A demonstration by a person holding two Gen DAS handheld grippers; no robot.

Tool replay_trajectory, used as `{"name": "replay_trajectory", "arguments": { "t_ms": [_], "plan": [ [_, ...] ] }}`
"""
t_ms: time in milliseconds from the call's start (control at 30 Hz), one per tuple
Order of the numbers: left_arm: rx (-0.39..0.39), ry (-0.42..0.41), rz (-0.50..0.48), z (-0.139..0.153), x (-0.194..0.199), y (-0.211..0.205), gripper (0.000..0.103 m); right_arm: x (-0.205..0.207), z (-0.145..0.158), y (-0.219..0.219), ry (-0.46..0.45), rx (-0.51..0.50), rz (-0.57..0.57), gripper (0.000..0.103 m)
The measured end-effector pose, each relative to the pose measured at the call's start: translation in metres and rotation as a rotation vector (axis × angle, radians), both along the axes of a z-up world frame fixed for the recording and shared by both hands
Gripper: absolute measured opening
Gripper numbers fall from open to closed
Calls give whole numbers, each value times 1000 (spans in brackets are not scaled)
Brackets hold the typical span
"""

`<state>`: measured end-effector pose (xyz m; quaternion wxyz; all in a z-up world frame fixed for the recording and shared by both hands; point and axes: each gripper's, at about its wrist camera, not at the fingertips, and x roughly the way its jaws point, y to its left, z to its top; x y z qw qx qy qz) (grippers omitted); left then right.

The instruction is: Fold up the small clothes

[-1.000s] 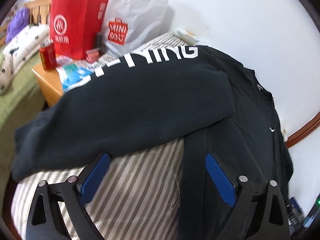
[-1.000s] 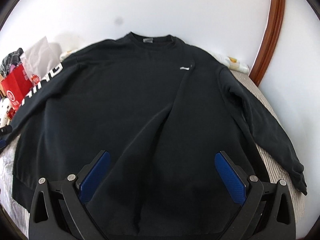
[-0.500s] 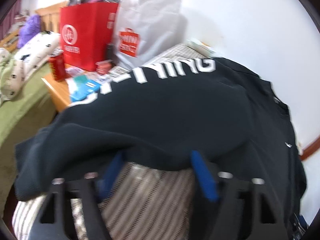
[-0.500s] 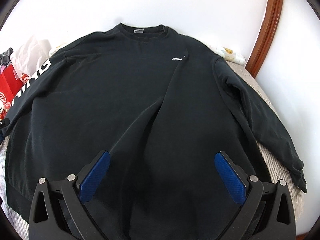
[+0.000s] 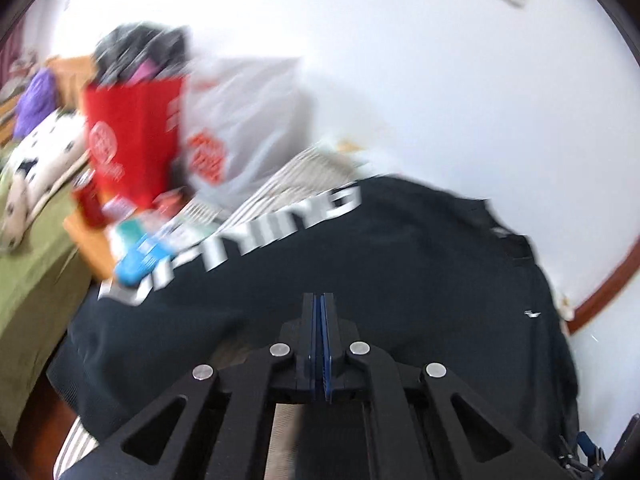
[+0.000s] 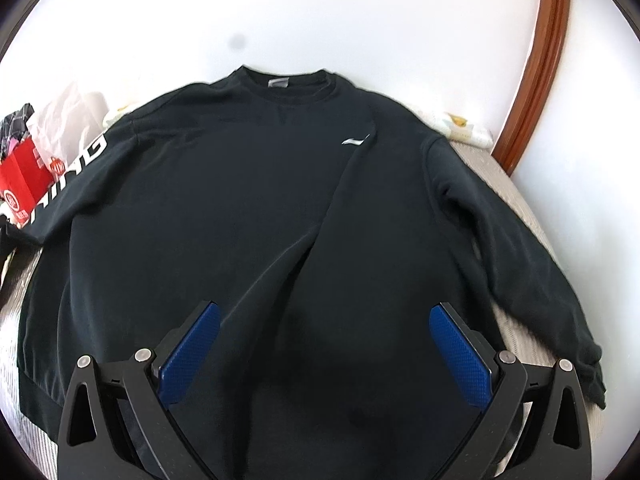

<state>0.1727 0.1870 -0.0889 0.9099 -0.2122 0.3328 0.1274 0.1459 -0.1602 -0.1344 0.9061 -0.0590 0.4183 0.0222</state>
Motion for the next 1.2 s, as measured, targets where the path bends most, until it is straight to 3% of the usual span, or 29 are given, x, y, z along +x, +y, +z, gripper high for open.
{"name": "replay_trajectory", "arguments": {
  "t_ms": [167,333,567,733,833,900,1067,1200],
  "plan": [
    [41,-36,-112,30,30,-50,3,1,15,-25,-22,15,-24,102],
    [52,-8,-153,26,36,-78,3,-2,23,-44,-37,24,-37,102],
    [96,63,-137,16,34,-92,3,-6,19,-57,-24,24,-56,102],
    [122,113,-64,2,24,-78,25,-9,18,-51,-25,26,-49,102],
    [92,132,-37,-8,15,-60,36,-12,16,-41,-29,22,-30,102],
    [67,140,-10,-18,7,-45,57,-13,15,-30,-28,24,-11,102],
    [41,167,29,-39,-13,-18,60,-14,8,-2,-20,29,31,102],
    [-33,174,41,-60,-20,1,62,-16,1,19,-8,22,60,102]
  ]
}}
